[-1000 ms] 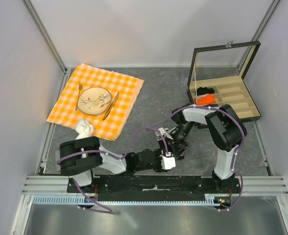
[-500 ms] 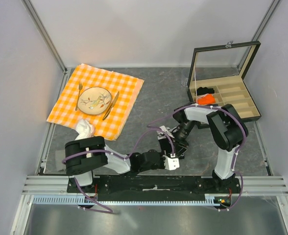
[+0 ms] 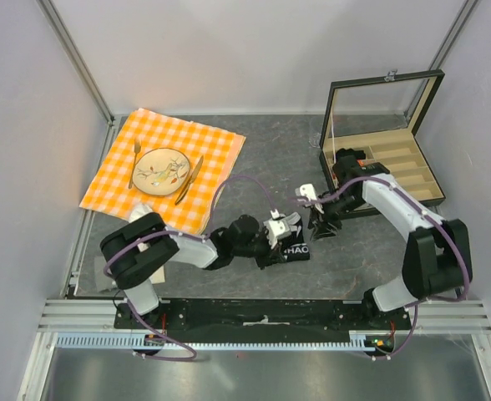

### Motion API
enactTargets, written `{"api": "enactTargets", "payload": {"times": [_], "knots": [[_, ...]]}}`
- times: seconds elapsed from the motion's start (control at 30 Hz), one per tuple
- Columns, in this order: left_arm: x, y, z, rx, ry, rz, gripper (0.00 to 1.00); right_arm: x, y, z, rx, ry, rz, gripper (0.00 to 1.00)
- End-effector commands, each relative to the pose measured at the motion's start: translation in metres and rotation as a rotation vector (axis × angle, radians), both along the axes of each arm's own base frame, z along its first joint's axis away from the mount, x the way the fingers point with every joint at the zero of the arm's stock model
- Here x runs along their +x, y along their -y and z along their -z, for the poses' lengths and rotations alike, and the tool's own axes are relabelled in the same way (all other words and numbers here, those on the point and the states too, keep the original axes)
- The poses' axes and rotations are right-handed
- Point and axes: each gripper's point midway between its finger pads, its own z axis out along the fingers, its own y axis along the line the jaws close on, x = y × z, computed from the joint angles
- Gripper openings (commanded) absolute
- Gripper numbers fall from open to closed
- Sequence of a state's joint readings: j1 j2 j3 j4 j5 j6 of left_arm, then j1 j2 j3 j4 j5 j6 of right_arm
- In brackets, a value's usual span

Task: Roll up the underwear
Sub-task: Roll the underwear to the center of the board.

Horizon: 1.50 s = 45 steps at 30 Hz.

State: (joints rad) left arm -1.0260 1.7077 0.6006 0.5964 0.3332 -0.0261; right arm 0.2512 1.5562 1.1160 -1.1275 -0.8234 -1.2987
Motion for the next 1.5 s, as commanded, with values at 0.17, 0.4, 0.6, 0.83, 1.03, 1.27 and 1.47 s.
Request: {"api": "enactTargets", "payload": {"times": [0.17, 0.4, 0.6, 0.83, 1.03, 1.27, 1.47], "knots": [[-0.023, -0.022, 0.044, 0.106, -0.759, -0.073, 0.02, -0.030, -0.027, 0.003, 0.076, 0.398, -0.178, 0.68], [-0.010, -0.026, 0.051, 0.100, -0.881, -0.166, 0.02, -0.022, -0.041, 0.035, -0.040, 0.527, -0.229, 0.71], [0.004, -0.026, 0.047, 0.075, -0.905, -0.241, 0.06, -0.026, -0.034, 0.074, -0.152, 0.503, -0.273, 0.66], [0.030, -0.021, 0.000, -0.123, -0.814, -0.299, 0.37, -0.035, -0.021, 0.100, -0.262, 0.390, -0.276, 0.33], [0.032, -0.041, -0.055, -0.284, -0.453, -0.261, 0.62, -0.055, -0.026, 0.092, -0.232, 0.193, -0.283, 0.19], [-0.038, -0.058, -0.059, -0.295, 0.142, 0.013, 0.68, -0.070, -0.033, 0.071, -0.149, -0.154, -0.287, 0.18], [-0.042, -0.039, -0.066, -0.181, 0.467, 0.060, 0.71, -0.066, -0.033, 0.076, -0.141, -0.354, -0.258, 0.18]]}}
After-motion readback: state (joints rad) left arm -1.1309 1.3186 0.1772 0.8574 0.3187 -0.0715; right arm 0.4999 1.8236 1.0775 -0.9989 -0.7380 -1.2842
